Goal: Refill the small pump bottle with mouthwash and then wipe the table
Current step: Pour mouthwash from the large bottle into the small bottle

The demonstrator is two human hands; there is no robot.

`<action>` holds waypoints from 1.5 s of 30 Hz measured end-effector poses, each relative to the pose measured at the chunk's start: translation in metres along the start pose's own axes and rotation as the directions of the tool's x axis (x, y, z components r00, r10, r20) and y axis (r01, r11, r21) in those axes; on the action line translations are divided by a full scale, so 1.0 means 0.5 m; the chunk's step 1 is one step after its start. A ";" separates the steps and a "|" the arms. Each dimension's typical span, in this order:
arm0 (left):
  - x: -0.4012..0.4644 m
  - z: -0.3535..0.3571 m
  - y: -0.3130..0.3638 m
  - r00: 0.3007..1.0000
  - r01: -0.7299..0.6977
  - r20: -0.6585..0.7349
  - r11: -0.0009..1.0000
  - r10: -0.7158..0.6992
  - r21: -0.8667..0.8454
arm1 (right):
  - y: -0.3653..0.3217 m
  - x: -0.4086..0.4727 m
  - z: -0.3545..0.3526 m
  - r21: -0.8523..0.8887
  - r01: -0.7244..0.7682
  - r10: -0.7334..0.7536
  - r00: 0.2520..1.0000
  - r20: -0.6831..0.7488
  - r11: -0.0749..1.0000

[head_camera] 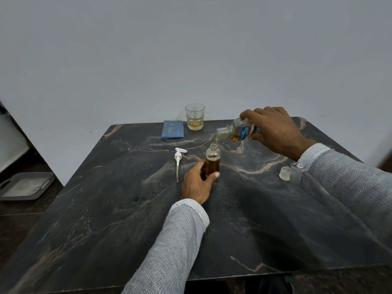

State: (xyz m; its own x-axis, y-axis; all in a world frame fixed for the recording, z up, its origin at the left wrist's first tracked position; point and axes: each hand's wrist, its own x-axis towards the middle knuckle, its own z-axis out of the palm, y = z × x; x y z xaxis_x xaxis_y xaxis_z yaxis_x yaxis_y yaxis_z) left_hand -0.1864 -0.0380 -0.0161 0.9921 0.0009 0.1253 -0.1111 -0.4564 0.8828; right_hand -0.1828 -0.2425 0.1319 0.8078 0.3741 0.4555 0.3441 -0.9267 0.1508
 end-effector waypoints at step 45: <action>0.002 0.002 -0.005 1.000 -0.001 -0.018 1.000 0.001 -0.020 | -0.024 -0.027 0.047 0.447 -0.219 0.209 0.975 0.072 0.867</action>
State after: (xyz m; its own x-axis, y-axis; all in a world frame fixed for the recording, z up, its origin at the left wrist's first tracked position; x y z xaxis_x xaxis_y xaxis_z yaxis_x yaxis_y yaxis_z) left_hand -0.1853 -0.0380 -0.0185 0.9908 0.0169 0.1343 -0.1133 -0.4384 0.8916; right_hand -0.1869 -0.2355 0.1034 0.8944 0.1737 0.4122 0.3355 -0.8700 -0.3612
